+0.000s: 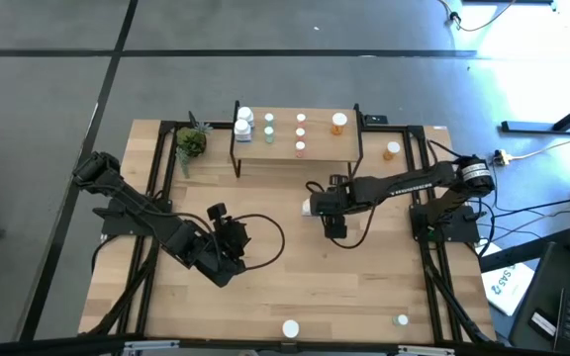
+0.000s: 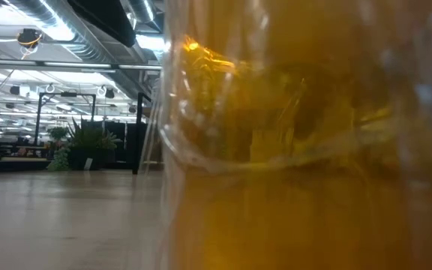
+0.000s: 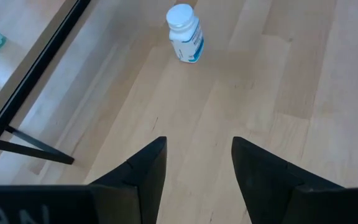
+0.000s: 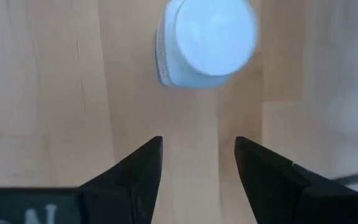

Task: Pick and place medicine bottles onto shelf by color
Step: Put the white pill bottle on the shelf aligned with the other white pill bottles

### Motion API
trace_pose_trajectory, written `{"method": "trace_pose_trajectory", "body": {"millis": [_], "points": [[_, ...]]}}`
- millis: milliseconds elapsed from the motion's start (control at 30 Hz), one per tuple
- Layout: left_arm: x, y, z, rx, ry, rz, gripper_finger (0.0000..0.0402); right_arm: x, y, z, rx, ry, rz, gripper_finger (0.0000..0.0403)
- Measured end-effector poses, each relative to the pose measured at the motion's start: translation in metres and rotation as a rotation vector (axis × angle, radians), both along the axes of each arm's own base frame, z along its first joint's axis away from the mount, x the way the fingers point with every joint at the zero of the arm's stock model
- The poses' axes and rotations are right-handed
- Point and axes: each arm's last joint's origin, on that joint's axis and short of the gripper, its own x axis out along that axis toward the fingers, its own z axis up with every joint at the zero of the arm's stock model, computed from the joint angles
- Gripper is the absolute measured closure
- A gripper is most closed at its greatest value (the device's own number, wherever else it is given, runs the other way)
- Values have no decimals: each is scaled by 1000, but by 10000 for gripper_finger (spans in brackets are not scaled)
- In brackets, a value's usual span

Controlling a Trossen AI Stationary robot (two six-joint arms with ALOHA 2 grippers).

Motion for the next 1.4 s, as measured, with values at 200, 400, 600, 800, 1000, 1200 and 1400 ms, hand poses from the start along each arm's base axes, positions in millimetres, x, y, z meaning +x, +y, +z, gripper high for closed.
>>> {"method": "trace_pose_trajectory", "body": {"millis": [200,400,600,800,1000,1200,1400], "points": [[0,0,0,0,0,0,227,3,-8,-20,-7,-102,17,220],[0,-1,0,0,-1,-3,227,-1,-13,-38,-5,-153,-1,241],[0,-1,0,0,-1,-3,227,-3,-12,-49,30,-222,12,269],[0,-1,0,0,-1,-4,227,5,-11,-47,41,-327,54,300],[-1,-1,0,-1,-1,-4,227,14,-10,-46,80,-410,97,320],[-2,-3,0,0,0,-11,227,24,-9,-55,69,-458,125,328],[-4,-6,0,0,-1,-24,227,33,-9,-64,66,-506,128,328]]}}
